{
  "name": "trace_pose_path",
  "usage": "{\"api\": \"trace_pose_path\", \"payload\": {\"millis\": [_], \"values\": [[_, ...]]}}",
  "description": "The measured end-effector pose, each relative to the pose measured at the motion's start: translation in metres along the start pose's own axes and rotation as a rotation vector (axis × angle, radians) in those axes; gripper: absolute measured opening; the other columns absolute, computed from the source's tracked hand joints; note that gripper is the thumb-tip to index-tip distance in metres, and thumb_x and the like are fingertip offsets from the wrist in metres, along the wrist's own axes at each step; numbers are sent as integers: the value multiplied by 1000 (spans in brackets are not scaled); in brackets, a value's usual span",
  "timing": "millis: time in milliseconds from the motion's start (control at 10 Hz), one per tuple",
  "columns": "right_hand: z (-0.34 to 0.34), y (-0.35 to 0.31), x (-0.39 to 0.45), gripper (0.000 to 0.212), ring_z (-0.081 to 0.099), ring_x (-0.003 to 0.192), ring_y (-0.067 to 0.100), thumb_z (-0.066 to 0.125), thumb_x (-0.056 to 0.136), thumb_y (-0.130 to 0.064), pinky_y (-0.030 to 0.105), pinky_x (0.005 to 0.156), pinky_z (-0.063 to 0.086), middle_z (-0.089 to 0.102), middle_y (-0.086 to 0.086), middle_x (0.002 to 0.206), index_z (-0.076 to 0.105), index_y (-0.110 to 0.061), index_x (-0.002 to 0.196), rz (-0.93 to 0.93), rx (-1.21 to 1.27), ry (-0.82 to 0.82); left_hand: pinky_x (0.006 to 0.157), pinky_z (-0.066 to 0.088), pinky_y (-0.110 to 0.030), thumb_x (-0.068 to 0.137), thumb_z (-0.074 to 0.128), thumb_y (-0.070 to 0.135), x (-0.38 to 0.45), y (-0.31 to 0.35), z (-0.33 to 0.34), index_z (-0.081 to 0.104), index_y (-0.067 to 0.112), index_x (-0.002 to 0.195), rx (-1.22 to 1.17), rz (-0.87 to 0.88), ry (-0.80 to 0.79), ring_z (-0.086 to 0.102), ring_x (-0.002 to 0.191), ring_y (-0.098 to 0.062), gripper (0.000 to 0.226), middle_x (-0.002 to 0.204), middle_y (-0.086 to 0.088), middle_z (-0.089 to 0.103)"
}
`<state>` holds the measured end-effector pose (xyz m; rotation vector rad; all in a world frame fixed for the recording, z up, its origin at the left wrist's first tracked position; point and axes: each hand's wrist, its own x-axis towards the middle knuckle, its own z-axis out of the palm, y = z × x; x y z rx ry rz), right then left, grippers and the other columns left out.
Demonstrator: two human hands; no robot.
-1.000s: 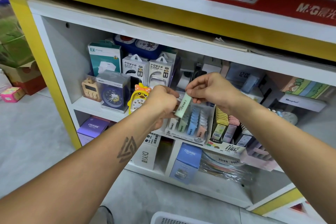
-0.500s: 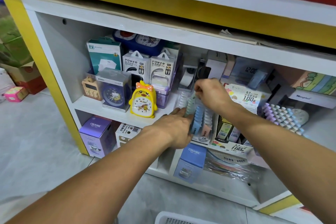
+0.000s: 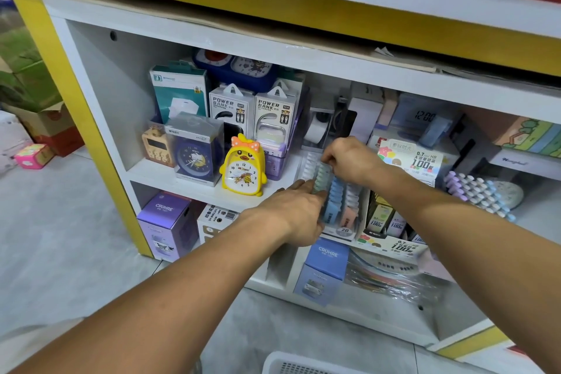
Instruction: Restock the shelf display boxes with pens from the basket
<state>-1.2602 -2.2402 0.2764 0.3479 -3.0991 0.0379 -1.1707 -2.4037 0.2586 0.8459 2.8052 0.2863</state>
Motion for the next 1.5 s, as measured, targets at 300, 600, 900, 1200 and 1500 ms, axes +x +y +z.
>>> {"api": "trace_pose_path", "payload": {"millis": [300,600,900,1200,1500], "values": [[-24,26,-90,34,56,126,28,48,101,-19,35,106,44,62,7,136,62,-12,131,-24,173,439,122,13,-43,101,33,38,20,28,3,18,14,155,23,-4,131,7,152,-24,61,165,-9,10],[12,37,-150,71,-11,154,18,15,103,-57,45,125,-3,-8,0,168,-1,-18,160,150,-22,-20,122,-8,-45,98,16,56,36,41,32,-7,25,157,108,-41,-3,-17,151,-20,71,165,-1,-15],[-13,65,-177,63,7,155,18,24,106,-46,38,122,-2,11,3,168,14,-15,160,126,0,293,122,-2,-39,101,21,42,51,97,10,8,17,158,12,-17,331,-2,152,-17,64,166,-1,2],[-9,112,-214,72,-1,155,21,22,104,-56,47,125,8,2,5,168,6,-13,160,322,45,118,121,-9,-39,98,7,58,63,132,33,-1,24,158,129,101,210,-14,151,-12,69,165,4,-9],[-52,104,-240,72,14,153,24,33,101,-59,56,122,13,14,6,167,21,-16,157,312,108,190,122,0,-44,102,22,49,39,153,4,8,19,158,116,112,269,-2,152,-17,64,166,1,-1]]}}
